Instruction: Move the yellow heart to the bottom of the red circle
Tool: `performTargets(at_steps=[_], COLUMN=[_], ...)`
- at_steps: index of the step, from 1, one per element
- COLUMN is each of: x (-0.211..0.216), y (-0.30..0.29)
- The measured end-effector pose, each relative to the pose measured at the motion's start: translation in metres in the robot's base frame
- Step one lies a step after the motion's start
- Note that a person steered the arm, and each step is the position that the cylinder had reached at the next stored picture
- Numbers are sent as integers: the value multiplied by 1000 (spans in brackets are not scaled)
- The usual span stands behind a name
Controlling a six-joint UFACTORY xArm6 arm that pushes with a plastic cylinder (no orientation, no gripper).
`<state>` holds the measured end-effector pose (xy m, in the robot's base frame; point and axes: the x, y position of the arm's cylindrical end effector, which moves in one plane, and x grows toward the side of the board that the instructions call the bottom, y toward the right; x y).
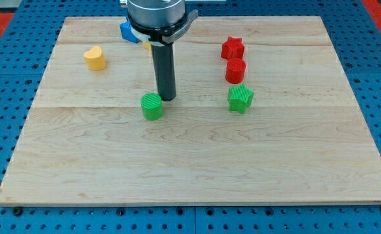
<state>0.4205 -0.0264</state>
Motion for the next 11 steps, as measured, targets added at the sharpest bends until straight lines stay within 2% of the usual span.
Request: performTargets(at_steps=[1,2,3,4,6,7,8,9,10,11], x=[-3,22,39,35,89,14,-73,-117,-100,-48], y=[93,169,151,108,-105,-174,-199,-225,-149,-78])
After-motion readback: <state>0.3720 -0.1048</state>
